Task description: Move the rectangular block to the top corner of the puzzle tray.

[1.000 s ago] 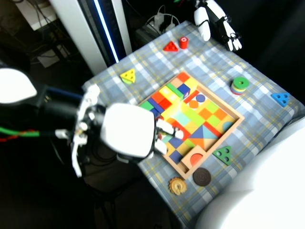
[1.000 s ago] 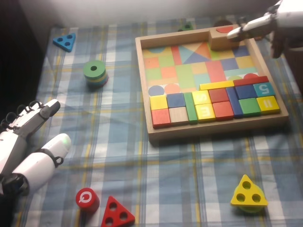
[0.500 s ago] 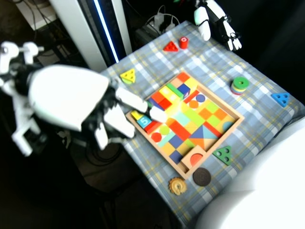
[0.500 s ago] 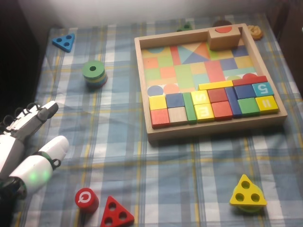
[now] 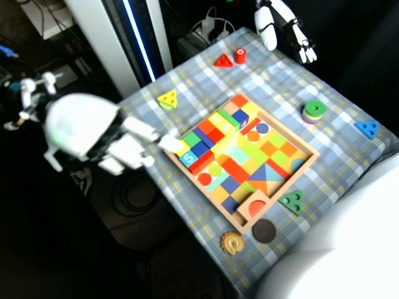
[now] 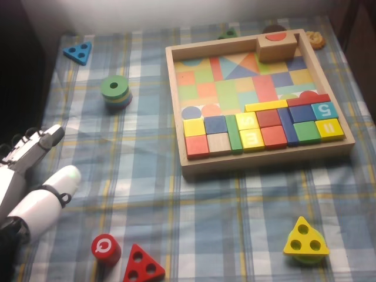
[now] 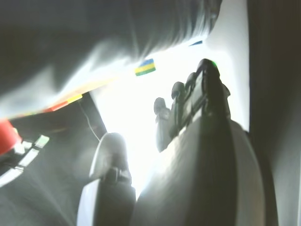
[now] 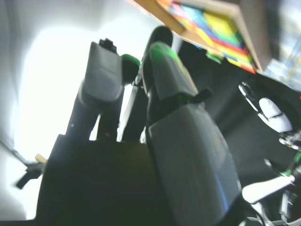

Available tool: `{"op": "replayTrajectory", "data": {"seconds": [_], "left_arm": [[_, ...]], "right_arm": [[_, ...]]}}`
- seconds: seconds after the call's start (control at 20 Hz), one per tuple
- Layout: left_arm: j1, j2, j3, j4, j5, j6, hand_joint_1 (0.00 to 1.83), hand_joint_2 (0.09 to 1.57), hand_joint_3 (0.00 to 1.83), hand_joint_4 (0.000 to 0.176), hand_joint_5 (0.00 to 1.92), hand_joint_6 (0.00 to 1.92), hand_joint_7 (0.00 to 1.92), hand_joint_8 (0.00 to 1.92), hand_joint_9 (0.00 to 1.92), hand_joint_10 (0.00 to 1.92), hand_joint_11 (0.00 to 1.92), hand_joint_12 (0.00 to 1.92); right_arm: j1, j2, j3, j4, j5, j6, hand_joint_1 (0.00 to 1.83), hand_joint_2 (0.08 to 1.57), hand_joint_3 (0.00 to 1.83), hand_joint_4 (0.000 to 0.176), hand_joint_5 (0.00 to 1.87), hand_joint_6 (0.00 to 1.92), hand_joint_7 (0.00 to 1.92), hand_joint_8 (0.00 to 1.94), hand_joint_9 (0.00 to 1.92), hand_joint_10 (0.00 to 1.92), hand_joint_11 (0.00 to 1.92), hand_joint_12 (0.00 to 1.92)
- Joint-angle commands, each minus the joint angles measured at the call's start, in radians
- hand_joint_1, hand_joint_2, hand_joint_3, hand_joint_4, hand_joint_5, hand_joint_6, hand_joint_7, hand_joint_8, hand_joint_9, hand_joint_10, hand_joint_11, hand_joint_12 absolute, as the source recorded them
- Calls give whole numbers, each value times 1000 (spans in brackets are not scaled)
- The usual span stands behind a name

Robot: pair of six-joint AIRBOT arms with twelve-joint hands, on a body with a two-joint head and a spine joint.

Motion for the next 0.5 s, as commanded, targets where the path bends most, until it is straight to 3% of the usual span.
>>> {"op": "replayTrajectory", "data": {"seconds": [0.0,0.05,0.1,0.15,0.2,0.25,0.3,0.35,0.4,0.45], "left_arm": [[-3,6,0,41,-116,-7,292,1375,0,90,302,5,152,2,3,1,0,0],[-1,6,0,40,-118,-7,289,1374,0,97,302,4,152,1,6,2,0,0],[-1,6,0,40,-118,-7,290,1374,0,90,309,7,153,2,1,0,0,0],[-1,6,0,40,-118,-7,292,1377,0,95,302,3,150,0,0,0,0,0],[-1,6,0,40,-119,-7,294,1377,0,106,294,0,151,1,0,0,0,0],[-1,6,0,40,-120,-7,294,1376,0,102,296,2,154,2,0,0,0,0],[-1,6,0,40,-120,-7,294,1380,0,93,304,5,154,2,1,0,0,0],[-1,5,-1,40,-121,-7,311,1381,0,88,307,5,147,1,0,0,0,0],[-1,5,-1,39,-123,-7,316,1385,1,82,310,5,149,2,0,0,0,0],[-1,5,-1,37,-125,-7,319,1386,1,86,303,2,146,1,0,0,0,0]], "right_arm": [[8,-1,-12,0,190,-39,424,1394,8,0,144,4,582,1063,512,1403,306,1733],[8,-2,-36,17,199,-104,230,1433,6,0,132,3,534,462,348,778,60,1280],[8,-2,-55,28,205,-148,50,1433,2,19,102,0,482,147,351,365,11,1045],[7,-7,-77,38,213,-193,9,1369,0,36,93,1,365,31,353,155,1,1044],[4,-11,-84,41,219,-202,1,1310,0,25,120,8,340,7,342,96,0,1173],[-7,-22,-91,51,233,-203,0,1263,0,60,126,5,247,14,220,27,0,949],[-14,-28,-96,60,247,-203,0,1212,0,45,141,3,157,27,96,35,0,488],[-20,-32,-104,68,264,-203,0,1198,0,0,148,1,113,10,45,16,0,115],[-26,-35,-112,77,285,-203,0,1193,0,0,153,2,100,4,20,6,0,22],[-34,-38,-121,85,309,-205,0,1135,0,0,117,0,71,0,3,0,0,4]]}}
